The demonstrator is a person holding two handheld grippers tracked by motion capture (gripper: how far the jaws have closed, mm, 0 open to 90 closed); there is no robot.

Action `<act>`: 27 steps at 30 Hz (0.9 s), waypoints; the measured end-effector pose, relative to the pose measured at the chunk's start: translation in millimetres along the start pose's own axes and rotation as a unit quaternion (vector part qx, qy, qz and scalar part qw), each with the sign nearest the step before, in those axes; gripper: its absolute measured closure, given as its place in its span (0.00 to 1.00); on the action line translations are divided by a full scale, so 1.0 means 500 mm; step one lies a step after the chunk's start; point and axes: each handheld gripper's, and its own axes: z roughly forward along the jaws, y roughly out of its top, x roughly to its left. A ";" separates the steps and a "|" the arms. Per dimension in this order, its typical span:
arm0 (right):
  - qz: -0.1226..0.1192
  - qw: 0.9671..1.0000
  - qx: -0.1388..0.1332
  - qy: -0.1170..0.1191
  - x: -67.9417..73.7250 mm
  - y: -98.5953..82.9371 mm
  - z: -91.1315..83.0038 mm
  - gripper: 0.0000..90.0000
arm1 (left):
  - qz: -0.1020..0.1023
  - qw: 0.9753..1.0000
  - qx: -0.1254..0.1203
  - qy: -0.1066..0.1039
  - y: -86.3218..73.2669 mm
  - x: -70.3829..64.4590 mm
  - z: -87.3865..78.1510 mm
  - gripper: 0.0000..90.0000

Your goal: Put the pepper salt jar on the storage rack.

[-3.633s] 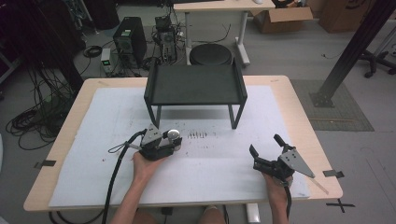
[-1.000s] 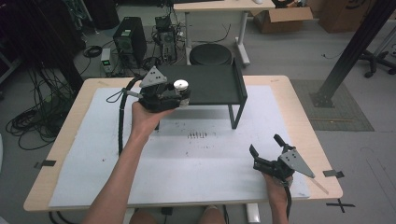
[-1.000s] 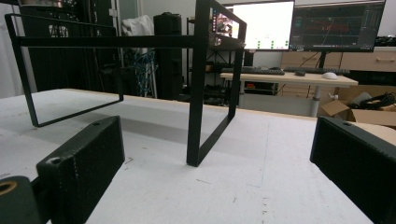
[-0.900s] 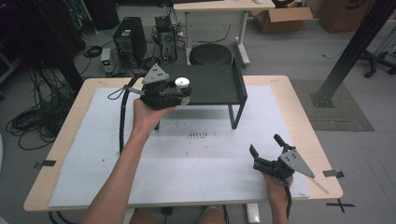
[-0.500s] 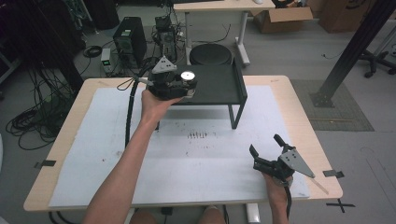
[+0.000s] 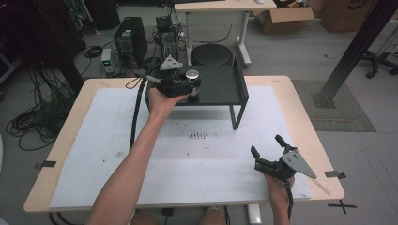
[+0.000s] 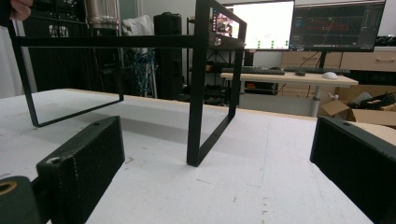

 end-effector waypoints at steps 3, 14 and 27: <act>0.000 1.000 0.000 0.000 0.000 0.000 0.000 0.03 | -0.002 1.000 0.003 0.002 -0.003 0.002 0.006 0.54; 0.000 1.000 0.000 0.000 0.000 0.000 0.000 0.03 | -0.016 1.000 0.004 -0.003 -0.008 0.007 0.015 0.54; -0.001 1.000 0.000 0.000 0.000 0.000 0.000 0.03 | -0.009 1.000 0.006 -0.001 -0.013 0.008 0.016 0.54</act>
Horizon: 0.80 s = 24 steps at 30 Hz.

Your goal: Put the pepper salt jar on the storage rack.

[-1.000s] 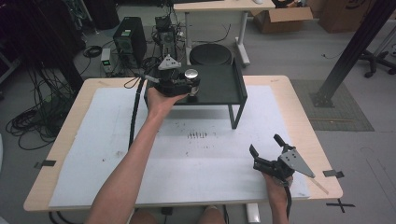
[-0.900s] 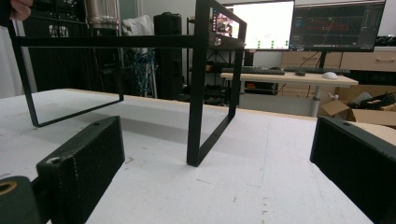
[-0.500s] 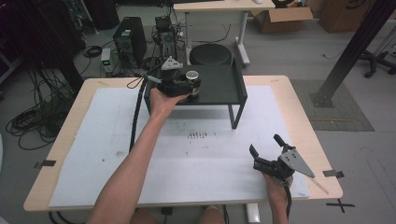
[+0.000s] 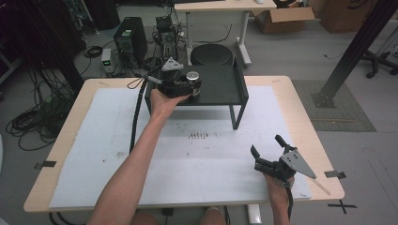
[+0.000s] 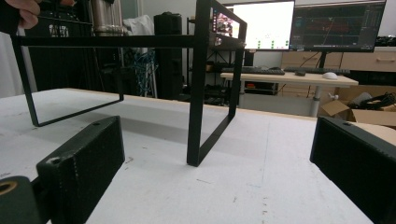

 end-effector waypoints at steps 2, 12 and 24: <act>0.000 1.000 0.000 0.000 0.000 0.000 0.000 0.03 | 0.000 1.000 -0.001 0.000 -0.001 0.000 0.000 0.54; 0.000 1.000 0.000 0.000 0.000 0.000 0.000 0.03 | 0.001 1.000 -0.003 0.001 -0.002 -0.001 0.000 0.54; 0.000 1.000 0.000 0.000 0.000 0.000 0.000 0.03 | 0.000 1.000 -0.003 0.006 -0.001 -0.003 0.000 0.50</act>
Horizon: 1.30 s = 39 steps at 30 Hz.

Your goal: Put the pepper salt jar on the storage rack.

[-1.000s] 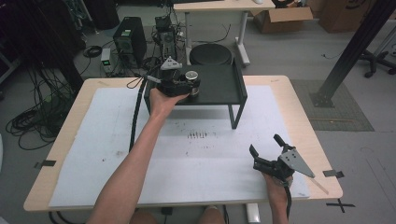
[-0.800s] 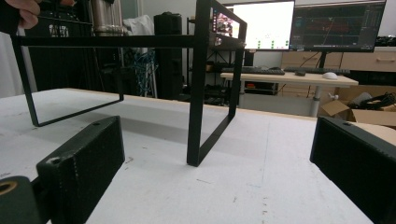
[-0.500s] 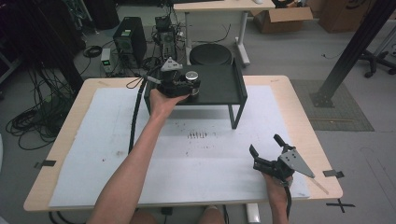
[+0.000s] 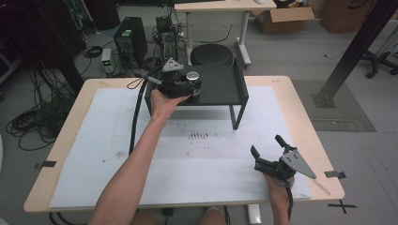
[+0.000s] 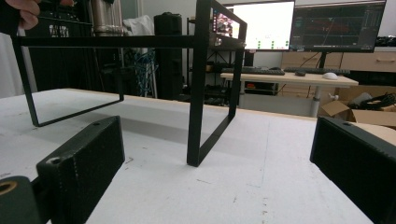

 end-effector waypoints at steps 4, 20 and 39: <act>0.000 1.000 0.000 0.000 0.000 0.000 0.000 0.03 | 0.000 1.000 0.003 0.003 0.000 -0.001 -0.001 0.42; 0.000 1.000 0.000 0.000 0.001 0.000 0.000 0.03 | -0.016 1.000 0.000 0.017 -0.009 0.000 -0.007 0.03; 0.000 1.000 0.000 0.000 0.001 0.000 0.000 0.03 | 0.018 1.000 -0.021 0.014 0.004 -0.014 -0.075 0.00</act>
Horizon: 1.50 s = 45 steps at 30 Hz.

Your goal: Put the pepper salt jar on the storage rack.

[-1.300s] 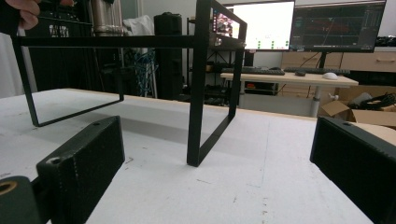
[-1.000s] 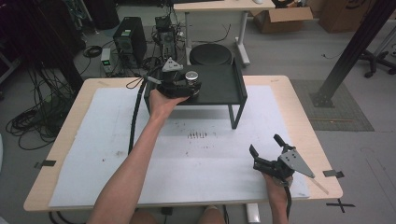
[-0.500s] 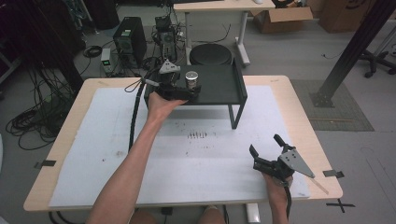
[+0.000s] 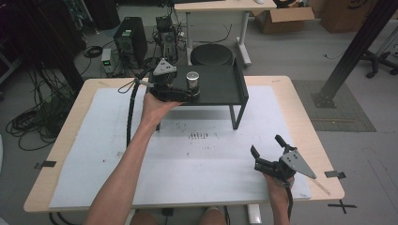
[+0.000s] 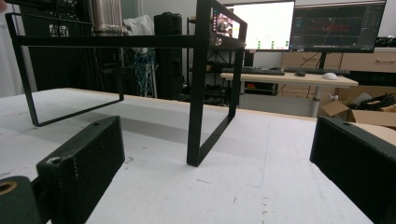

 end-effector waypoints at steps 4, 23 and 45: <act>0.001 1.000 0.001 0.000 0.000 0.000 0.000 0.03 | 0.011 1.000 -0.002 0.002 0.002 -0.001 -0.023 0.00; -0.001 1.000 0.001 0.000 0.000 0.000 0.000 0.03 | 0.007 0.999 -0.032 0.023 -0.057 0.025 -0.168 0.00; -0.001 1.000 0.002 -0.001 0.000 0.000 0.001 0.03 | -0.021 0.998 -0.034 0.050 -0.210 0.066 -0.253 0.00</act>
